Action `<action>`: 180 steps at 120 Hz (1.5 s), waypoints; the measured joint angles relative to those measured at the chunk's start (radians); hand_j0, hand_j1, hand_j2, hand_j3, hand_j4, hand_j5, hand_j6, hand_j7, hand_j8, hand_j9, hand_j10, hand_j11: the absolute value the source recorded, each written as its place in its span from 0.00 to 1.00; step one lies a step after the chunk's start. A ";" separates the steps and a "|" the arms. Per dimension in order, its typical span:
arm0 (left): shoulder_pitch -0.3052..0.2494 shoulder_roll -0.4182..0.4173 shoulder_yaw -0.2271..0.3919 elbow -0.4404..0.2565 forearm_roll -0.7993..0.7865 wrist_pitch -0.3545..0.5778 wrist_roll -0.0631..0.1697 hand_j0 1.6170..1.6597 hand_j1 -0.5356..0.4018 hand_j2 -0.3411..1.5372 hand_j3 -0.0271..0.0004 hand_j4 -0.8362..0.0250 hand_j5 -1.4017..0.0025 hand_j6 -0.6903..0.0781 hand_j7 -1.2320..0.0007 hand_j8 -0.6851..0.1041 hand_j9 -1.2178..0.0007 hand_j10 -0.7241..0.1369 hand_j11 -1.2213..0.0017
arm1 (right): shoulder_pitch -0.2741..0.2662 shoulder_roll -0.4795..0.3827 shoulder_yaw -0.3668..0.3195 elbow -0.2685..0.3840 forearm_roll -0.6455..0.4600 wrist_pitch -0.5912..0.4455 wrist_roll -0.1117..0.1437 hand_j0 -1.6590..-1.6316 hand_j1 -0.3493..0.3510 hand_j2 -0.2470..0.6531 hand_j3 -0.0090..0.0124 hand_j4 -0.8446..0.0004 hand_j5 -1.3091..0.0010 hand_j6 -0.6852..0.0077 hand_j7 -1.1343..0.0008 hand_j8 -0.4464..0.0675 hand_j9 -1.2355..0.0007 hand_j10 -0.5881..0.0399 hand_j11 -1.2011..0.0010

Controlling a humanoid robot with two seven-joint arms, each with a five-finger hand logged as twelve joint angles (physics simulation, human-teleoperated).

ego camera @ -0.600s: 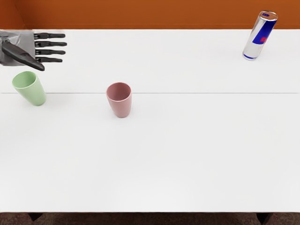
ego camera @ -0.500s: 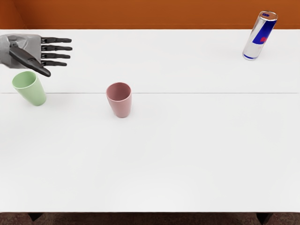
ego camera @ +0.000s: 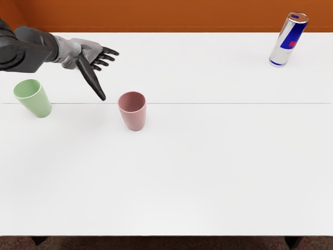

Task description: Pick up cup and place in cup with left hand

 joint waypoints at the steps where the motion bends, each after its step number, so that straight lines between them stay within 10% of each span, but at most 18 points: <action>1: -0.005 -0.008 0.012 -0.001 0.004 0.015 0.000 0.96 0.93 0.18 0.99 0.96 0.99 0.88 0.99 0.85 0.99 0.83 0.99 | 0.000 0.000 0.000 0.000 0.000 0.000 0.000 0.04 0.00 0.27 0.42 1.00 1.00 0.99 1.00 0.87 1.00 0.94 1.00; 24: -0.084 -0.170 0.238 -0.015 0.052 0.221 -0.012 0.96 0.91 0.18 0.99 0.94 0.97 0.86 0.97 0.83 0.97 0.81 0.97 | 0.000 0.000 0.000 0.000 0.000 0.000 0.000 0.04 0.00 0.27 0.42 1.00 1.00 0.99 1.00 0.87 1.00 0.94 1.00; 46: -0.109 -0.214 0.329 -0.059 0.061 0.283 -0.015 0.96 0.89 0.19 0.99 0.92 0.96 0.84 0.96 0.81 0.96 0.79 0.95 | 0.000 0.000 0.000 0.000 0.000 0.000 0.000 0.04 0.00 0.27 0.42 1.00 1.00 0.99 1.00 0.87 1.00 0.94 1.00; 80: -0.122 -0.272 0.403 -0.131 0.132 0.417 -0.017 0.96 0.77 0.20 0.99 0.81 0.87 0.72 0.86 0.69 0.85 0.68 0.85 | 0.000 0.000 0.000 0.000 0.000 0.000 0.000 0.04 0.00 0.27 0.42 1.00 1.00 0.99 1.00 0.87 1.00 0.94 1.00; 115: -0.122 -0.265 0.424 -0.197 0.173 0.448 -0.016 0.95 0.41 0.26 0.99 0.59 0.69 0.47 0.65 0.51 0.64 0.46 0.64 | 0.000 0.000 0.000 0.000 0.000 0.000 0.000 0.04 0.00 0.27 0.42 1.00 1.00 0.99 1.00 0.87 1.00 0.94 1.00; 180: -0.182 -0.118 0.425 -0.267 0.162 0.445 -0.016 0.87 0.45 0.24 0.99 0.45 0.57 0.40 0.50 0.53 0.49 0.45 0.50 | 0.000 0.000 0.000 0.000 0.000 0.000 0.000 0.04 0.00 0.27 0.42 1.00 1.00 0.99 1.00 0.87 1.00 0.94 1.00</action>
